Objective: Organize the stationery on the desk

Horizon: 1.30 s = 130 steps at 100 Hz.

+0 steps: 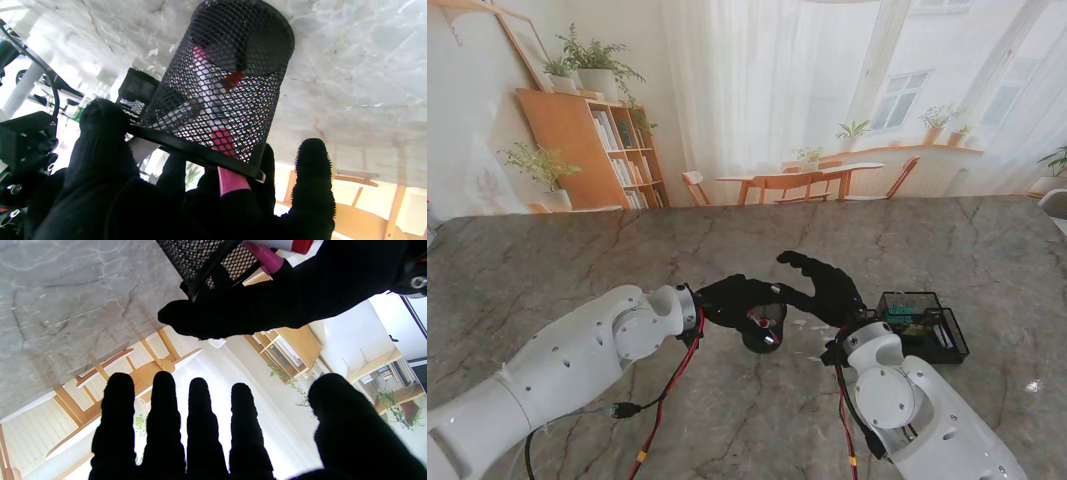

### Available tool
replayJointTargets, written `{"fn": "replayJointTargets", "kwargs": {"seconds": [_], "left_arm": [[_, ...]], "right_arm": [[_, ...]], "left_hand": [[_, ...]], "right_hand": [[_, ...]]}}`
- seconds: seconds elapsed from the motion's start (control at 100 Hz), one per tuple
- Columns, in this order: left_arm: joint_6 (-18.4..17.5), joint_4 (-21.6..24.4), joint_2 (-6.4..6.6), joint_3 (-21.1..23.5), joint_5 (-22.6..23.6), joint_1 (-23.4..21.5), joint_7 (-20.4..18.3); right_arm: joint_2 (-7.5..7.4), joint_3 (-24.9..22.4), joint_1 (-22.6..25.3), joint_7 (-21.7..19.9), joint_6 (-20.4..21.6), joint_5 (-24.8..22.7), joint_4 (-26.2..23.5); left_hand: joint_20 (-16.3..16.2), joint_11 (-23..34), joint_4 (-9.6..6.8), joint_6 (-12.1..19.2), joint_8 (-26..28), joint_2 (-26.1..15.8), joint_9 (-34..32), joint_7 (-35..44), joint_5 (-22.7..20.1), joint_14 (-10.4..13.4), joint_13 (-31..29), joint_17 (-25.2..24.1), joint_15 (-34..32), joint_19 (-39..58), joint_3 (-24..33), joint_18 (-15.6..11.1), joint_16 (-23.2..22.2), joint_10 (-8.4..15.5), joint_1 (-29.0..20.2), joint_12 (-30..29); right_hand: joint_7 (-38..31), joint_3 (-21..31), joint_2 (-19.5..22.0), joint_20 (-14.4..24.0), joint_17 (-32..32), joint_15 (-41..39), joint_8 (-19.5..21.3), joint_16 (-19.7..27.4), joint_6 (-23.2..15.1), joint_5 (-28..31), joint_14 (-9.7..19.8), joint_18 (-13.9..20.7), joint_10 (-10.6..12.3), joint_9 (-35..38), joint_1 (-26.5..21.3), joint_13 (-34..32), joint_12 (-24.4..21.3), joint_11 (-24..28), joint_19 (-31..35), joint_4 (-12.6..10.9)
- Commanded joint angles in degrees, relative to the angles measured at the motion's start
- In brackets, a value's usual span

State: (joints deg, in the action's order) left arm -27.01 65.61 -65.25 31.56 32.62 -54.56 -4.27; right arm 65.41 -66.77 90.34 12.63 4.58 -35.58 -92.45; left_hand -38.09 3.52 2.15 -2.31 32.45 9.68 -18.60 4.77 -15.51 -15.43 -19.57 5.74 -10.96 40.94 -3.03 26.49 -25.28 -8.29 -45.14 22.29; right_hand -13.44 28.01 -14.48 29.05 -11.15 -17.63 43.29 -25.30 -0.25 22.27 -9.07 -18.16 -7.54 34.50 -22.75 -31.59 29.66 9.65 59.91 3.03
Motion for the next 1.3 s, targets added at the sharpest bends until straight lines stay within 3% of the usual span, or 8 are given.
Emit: {"fn": "replayJointTargets", "kwargs": {"seconds": [0.0, 0.27, 0.41, 0.5, 0.82, 1.07, 1.17, 1.29], "left_arm": [[0.56, 0.63, 0.30, 0.25, 0.59, -0.70, 0.31], [2.29, 3.73, 0.81, 4.24, 0.55, -3.29, 0.16], [2.85, 5.14, 1.08, 6.10, -0.26, -4.59, -0.59], [3.38, 6.74, 1.44, 8.13, 0.16, -6.05, -0.68], [8.32, 20.61, 3.66, 25.49, 13.03, -20.83, 3.08], [11.12, 27.04, 4.11, 37.12, 21.07, -33.16, 8.53], [12.33, 27.26, 4.10, 39.75, 22.63, -36.23, 10.39], [13.63, 26.51, 3.91, 41.47, 22.25, -38.18, 11.57]], "right_arm": [[-0.03, -0.20, 0.31, -0.85, -0.21, -0.18, -0.25], [-0.09, -0.85, 0.76, -0.50, -0.58, -1.01, -0.52], [-0.12, -1.07, 0.92, -0.48, -0.66, -1.27, -0.64], [-0.13, -1.17, 0.99, -0.40, -0.54, -1.36, -0.66], [-0.37, -1.42, 1.02, -0.89, 0.90, -1.88, -0.57], [-1.63, -0.22, -1.17, -8.18, 4.49, -0.56, -0.37], [-2.59, 0.65, -3.03, -13.65, 6.90, 0.56, -0.19], [-3.94, 1.67, -5.85, -19.91, 10.77, 0.64, 0.19]], "left_hand": [[2.12, 0.00, -0.16, -0.65, -1.03, -2.86, 1.40, -1.10, 2.91, 1.35, 1.70, -1.55, 1.62, -1.73, 1.13, 2.67, 1.29, 0.43, 2.26, -1.20], [6.81, -0.21, -0.24, -0.61, -2.15, -4.40, 1.47, -1.60, 3.99, 1.40, 2.83, -2.98, 2.61, -4.68, 1.01, 6.69, 3.73, 0.62, 8.62, -2.30], [13.60, -0.87, -0.43, -1.18, -3.42, -5.45, 2.70, -2.41, 5.39, 0.58, 5.70, -5.68, 4.14, -9.07, 1.35, 9.43, 6.24, -0.14, 12.22, -3.70], [16.69, -1.47, -0.43, -1.97, -4.41, -6.78, 4.29, -3.31, 7.11, 0.03, 8.03, -7.69, 4.94, -11.12, 1.41, 9.45, 7.44, -0.81, 13.24, -4.61], [18.50, -1.22, -0.39, -2.98, -5.09, -8.78, 4.45, -3.40, 7.25, -0.38, 8.98, -7.64, 4.82, -11.35, 1.49, 8.77, 8.32, -1.48, 12.50, -5.13], [20.03, -1.33, -0.16, -2.76, -4.96, -10.34, 4.94, -2.95, 7.05, 0.38, 10.62, -9.64, 5.49, -14.27, 1.12, 4.47, 8.79, -1.03, 11.35, -5.01], [20.10, -1.27, -0.10, -2.74, -4.95, -10.74, 4.78, -2.89, 6.91, 0.66, 10.67, -9.51, 5.52, -15.00, 1.10, 3.99, 8.82, -1.01, 11.18, -5.02], [19.97, -1.32, -0.09, -2.50, -4.95, -10.88, 4.81, -2.85, 6.78, 0.98, 10.76, -9.35, 5.61, -15.50, 1.16, 3.70, 8.86, -0.74, 10.67, -5.05]], "right_hand": [[0.13, -1.35, 1.27, 0.21, 0.77, 0.58, -1.27, 0.01, -0.03, -1.04, 1.25, 0.72, -0.13, -0.86, -0.30, 0.88, 0.37, 0.03, -0.42, -1.57], [0.15, -1.39, 1.40, 0.17, 0.80, 0.66, -1.30, -0.01, 0.08, -1.02, 1.18, 0.78, -0.12, -0.82, -0.31, 0.90, 0.34, 0.02, -0.44, -1.58], [0.16, -1.42, 1.44, 0.15, 0.87, 0.67, -1.31, -0.03, 0.03, -1.02, 1.19, 0.73, -0.07, -0.81, -0.27, 0.91, 0.34, 0.02, -0.48, -1.58], [0.23, -1.44, 1.54, 0.13, 0.94, 0.71, -1.34, -0.03, 0.00, -1.16, 1.19, 0.86, -0.11, -0.81, -0.26, 0.95, 0.34, 0.01, -0.53, -1.59], [0.74, -1.66, 1.26, -0.12, 1.85, 1.41, -1.47, 0.18, -0.43, -2.33, 1.28, 0.25, 0.26, -2.62, 0.34, 1.77, 0.02, -0.78, -1.33, -1.54], [3.56, -0.40, -1.69, -4.65, 5.88, 8.94, -2.99, 3.92, -0.81, -4.96, 0.23, -0.96, 0.60, -7.65, 3.51, 6.01, -2.62, -3.59, -10.19, -0.46], [6.63, -0.06, -1.94, -7.90, 9.28, 12.76, -4.27, 5.89, 0.52, -9.23, -1.43, -0.61, -1.01, -14.28, 5.61, 11.85, -4.86, -6.01, -15.41, 0.11], [9.34, 0.04, -2.36, -10.65, 11.78, 15.08, -4.49, 6.88, 2.34, -14.18, -3.40, -3.29, -3.21, -21.24, 7.50, 17.48, -6.15, -7.57, -19.09, 0.43]]}}
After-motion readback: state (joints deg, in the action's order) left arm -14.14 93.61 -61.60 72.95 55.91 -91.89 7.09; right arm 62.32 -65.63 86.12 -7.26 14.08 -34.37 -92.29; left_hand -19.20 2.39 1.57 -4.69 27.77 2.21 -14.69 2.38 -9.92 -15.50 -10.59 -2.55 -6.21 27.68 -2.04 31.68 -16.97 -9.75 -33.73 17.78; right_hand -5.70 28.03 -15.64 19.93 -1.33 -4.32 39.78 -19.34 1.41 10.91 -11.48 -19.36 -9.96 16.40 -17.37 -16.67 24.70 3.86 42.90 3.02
